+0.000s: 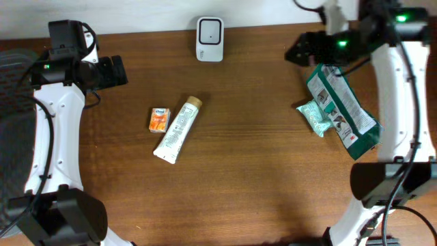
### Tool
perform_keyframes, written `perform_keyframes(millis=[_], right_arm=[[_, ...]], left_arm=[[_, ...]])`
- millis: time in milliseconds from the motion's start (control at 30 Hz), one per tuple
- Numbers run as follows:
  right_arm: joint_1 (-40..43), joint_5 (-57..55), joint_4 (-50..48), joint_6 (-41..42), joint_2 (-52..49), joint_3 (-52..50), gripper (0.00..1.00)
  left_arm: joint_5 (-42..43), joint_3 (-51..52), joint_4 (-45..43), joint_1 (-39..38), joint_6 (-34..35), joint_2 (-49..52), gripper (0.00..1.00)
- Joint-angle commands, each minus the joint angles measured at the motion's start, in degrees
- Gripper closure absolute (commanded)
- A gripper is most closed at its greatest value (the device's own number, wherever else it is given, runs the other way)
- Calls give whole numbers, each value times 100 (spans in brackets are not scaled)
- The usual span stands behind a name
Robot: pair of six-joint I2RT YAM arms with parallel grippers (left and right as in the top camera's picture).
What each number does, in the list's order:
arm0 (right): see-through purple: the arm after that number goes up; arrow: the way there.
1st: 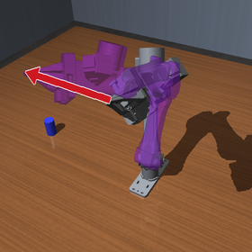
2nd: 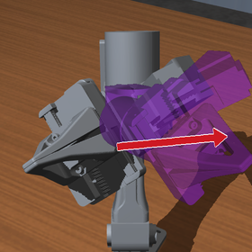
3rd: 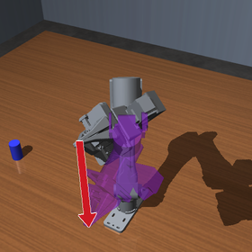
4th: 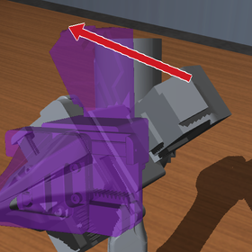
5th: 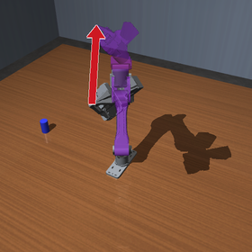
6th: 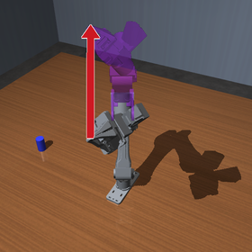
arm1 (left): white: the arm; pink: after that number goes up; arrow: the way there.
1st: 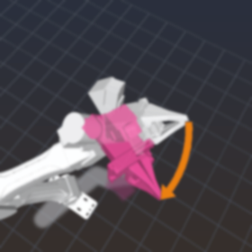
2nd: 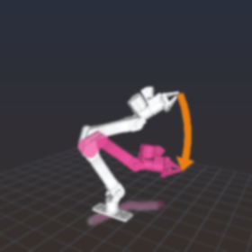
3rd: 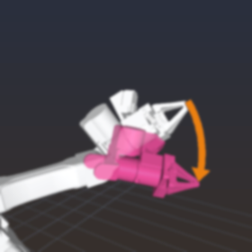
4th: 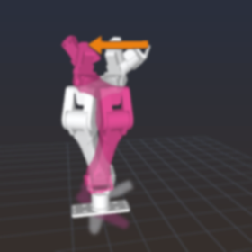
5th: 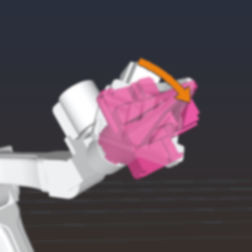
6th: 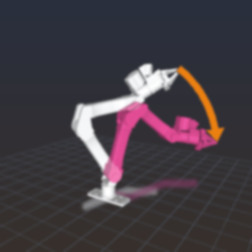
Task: Scan the item barcode
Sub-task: 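Place the packet on the table right beside the pouch, then move the right gripper to the white gold-capped tube and grasp it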
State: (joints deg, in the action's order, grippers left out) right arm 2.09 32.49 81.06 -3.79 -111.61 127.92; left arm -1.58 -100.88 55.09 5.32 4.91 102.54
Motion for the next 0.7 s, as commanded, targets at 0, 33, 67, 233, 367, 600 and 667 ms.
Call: perform_keyframes(millis=[0, 33, 67, 233, 367, 600, 667], right_arm=[[-1019, -151, -400, 1384, -103, -22, 18], [-1456, -186, -533, 1690, -240, -35, 18], [-2044, -197, -656, 1980, -584, -42, 18], [-3322, -791, -1130, 3646, -1873, -42, 19], [-3849, -1150, -1147, 4210, -2448, -70, 31], [-4203, -1563, -3136, 5038, -2479, -1781, 44], [-4293, -1620, -3696, 5038, -2481, -2039, 45]], left_arm=[[-35, -4, -7, 11, -70, -44, 1], [-35, -4, -4, 11, -70, -44, 1], [-37, -4, -7, 11, -70, -44, 1], [-35, -4, -4, 11, -70, -44, 1], [-35, -4, -7, 11, -70, -44, 1], [-35, -4, -7, 11, -70, -44, 1], [-35, -4, -7, 11, -70, -44, 1]])
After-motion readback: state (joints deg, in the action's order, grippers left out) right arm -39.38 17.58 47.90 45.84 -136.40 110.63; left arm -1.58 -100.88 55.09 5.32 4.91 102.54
